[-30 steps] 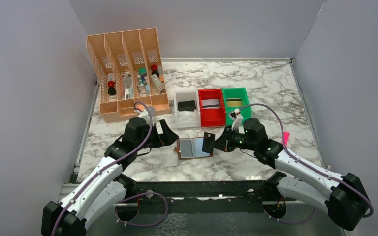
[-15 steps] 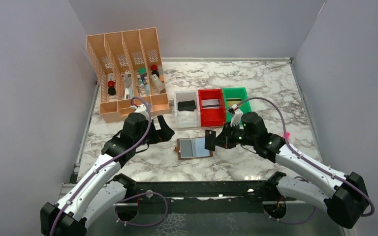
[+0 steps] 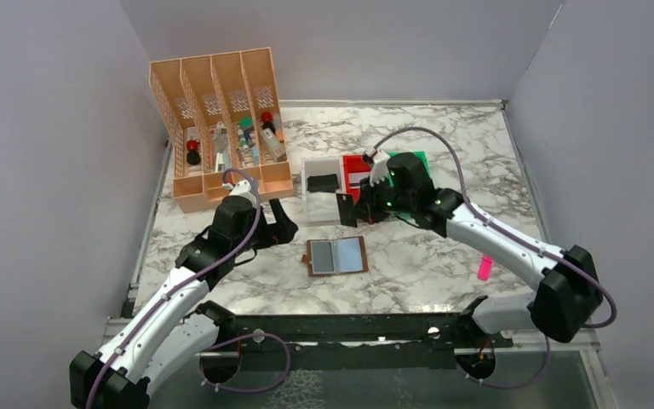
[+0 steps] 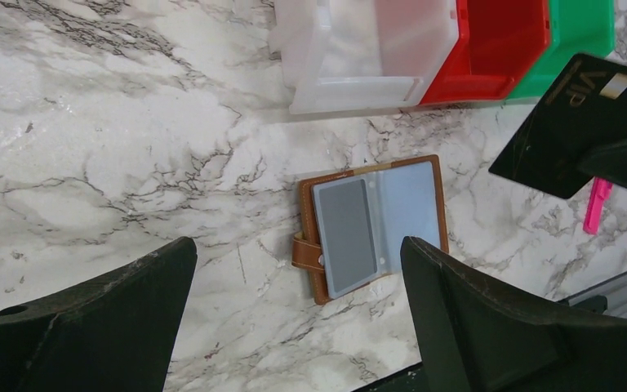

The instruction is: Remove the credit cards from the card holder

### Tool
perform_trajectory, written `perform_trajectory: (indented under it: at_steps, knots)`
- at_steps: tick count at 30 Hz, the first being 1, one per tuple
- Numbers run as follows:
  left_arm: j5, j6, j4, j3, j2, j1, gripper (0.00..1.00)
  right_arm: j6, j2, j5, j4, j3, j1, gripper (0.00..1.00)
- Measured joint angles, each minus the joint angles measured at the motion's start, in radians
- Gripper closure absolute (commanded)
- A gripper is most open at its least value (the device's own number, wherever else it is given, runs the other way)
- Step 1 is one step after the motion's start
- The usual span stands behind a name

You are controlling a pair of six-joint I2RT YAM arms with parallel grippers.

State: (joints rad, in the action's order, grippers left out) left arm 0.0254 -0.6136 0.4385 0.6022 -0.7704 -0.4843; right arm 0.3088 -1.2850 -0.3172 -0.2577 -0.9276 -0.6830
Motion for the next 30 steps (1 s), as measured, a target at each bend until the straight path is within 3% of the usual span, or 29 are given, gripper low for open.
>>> perform_trajectory:
  at_steps: [8,12,18,30]
  knots:
    - [-0.093,-0.038,0.010,-0.010,0.010,0.000,0.01,-0.241,-0.304,0.209,-0.080,-0.370,-0.053,0.99]
    - [-0.122,-0.061,0.016,-0.031,0.019,0.000,0.01,-0.369,-0.415,0.329,-0.076,-0.477,-0.080,0.99]
    - [-0.148,-0.079,0.018,-0.039,0.043,0.000,0.01,-0.603,-0.529,0.484,0.001,-0.475,-0.122,0.99]
    - [-0.184,-0.093,0.017,-0.058,0.085,0.000,0.01,-0.854,-0.642,0.583,0.177,-0.455,-0.143,0.99]
